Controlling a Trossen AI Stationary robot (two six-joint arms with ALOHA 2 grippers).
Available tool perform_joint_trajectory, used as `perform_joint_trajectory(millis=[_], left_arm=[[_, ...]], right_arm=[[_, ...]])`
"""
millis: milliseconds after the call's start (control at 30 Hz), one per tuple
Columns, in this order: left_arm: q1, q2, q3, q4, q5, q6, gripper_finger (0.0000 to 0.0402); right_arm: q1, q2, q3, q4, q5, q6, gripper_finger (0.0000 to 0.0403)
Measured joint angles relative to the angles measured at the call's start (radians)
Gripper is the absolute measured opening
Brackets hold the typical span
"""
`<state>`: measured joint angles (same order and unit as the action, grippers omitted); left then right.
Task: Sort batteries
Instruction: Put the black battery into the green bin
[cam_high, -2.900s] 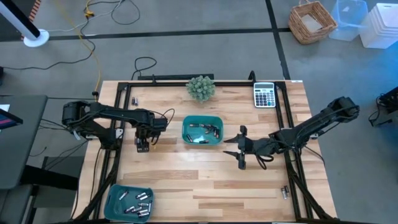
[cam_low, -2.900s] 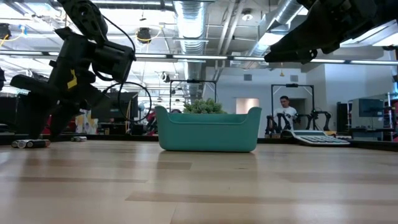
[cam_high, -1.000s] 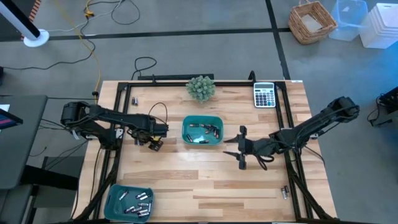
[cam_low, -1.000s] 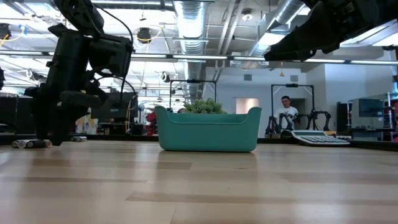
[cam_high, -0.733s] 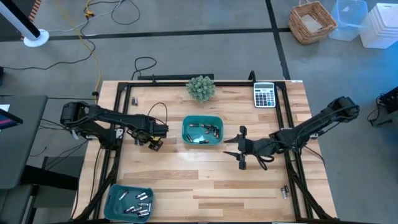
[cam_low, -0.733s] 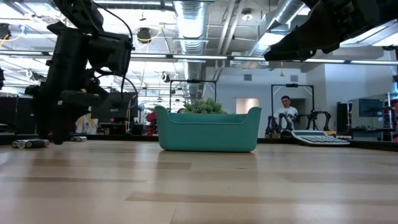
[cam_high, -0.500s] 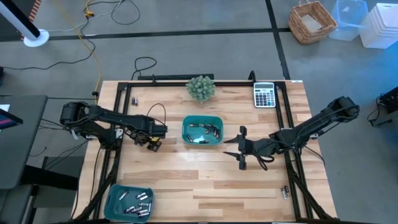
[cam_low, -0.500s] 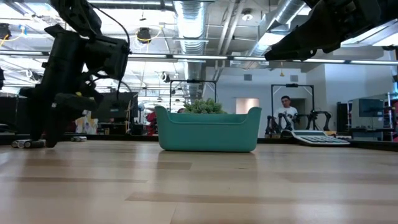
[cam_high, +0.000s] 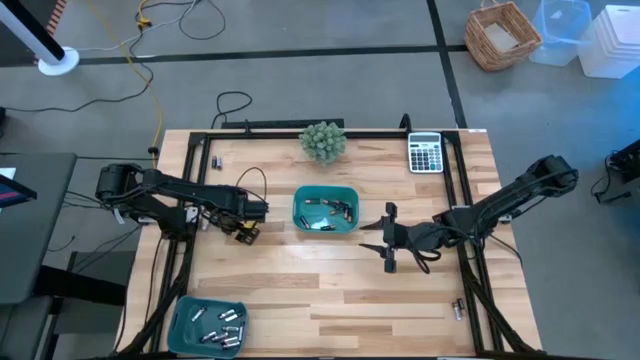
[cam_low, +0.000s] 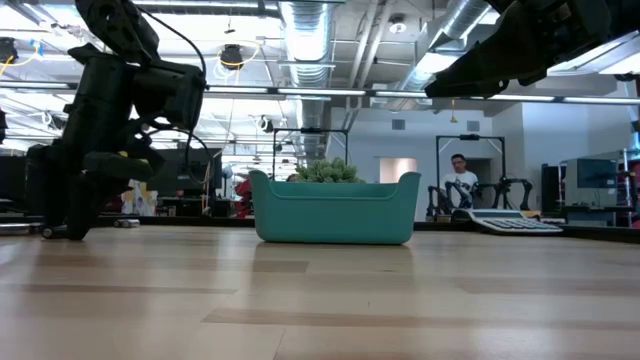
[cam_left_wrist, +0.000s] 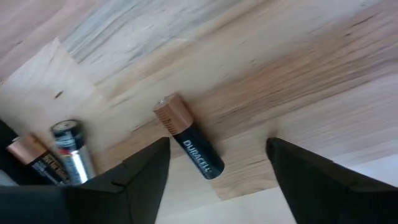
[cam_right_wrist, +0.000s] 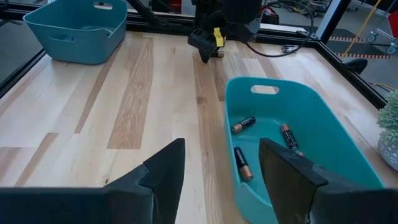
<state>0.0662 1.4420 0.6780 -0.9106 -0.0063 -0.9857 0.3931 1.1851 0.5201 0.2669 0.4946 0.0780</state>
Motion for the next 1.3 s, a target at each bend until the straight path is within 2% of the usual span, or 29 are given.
perform_joint_trajectory(millis=[300,567,933,1300], left_arm=[[0.008,0.001,-0.001,0.056,0.005,0.055,0.0132],[0.013,0.001,-0.001,0.09,0.005,0.165,0.0042],[0.013,0.004,0.017,0.088,-0.002,0.292,0.0038],[0.013,-0.032,0.184,0.084,-0.013,0.477,0.0038]], right_arm=[[0.0,0.0,0.0,0.0,0.0,0.0,0.0219],[0.0,0.0,0.0,0.0,0.0,0.0,0.0219],[-0.001,0.0,0.0,0.0,0.0,0.003,0.0219],[-0.001,0.0,0.0,0.001,0.0,0.003,0.0219]])
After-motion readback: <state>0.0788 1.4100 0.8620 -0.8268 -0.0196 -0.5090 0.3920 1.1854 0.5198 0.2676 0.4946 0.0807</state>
